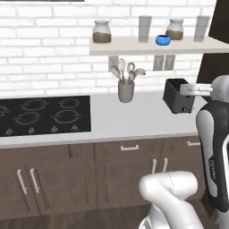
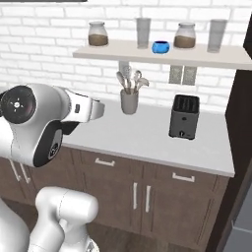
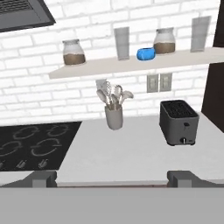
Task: Gather all objects into one cabinet and sort the glasses and bowls to opposite sides.
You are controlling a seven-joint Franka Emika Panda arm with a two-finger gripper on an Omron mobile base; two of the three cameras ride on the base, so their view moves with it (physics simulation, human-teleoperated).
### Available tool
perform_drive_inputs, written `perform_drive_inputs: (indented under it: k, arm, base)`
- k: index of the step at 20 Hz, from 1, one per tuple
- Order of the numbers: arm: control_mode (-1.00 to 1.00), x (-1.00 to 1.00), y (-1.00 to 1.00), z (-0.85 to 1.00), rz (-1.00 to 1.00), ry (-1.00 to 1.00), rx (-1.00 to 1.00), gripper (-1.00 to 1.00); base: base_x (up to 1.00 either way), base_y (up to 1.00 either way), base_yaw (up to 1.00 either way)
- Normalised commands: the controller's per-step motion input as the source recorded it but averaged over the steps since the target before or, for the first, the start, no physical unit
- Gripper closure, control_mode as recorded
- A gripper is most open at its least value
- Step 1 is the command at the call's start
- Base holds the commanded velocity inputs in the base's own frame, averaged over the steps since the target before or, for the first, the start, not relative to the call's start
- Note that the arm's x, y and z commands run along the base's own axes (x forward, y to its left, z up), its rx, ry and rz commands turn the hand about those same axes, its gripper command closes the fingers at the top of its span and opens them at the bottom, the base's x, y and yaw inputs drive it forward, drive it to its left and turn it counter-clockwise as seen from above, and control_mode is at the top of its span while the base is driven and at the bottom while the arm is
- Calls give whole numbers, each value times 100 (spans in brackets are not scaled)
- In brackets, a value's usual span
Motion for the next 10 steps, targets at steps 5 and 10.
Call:
perform_drive_inputs:
  k: [5,10]
  arm:
    - [100,0,0,0,0,0,0,-100]
    - [100,0,0,0,0,0,0,-100]
  base:
    - [2,-47,0]
    - [21,-35,0]
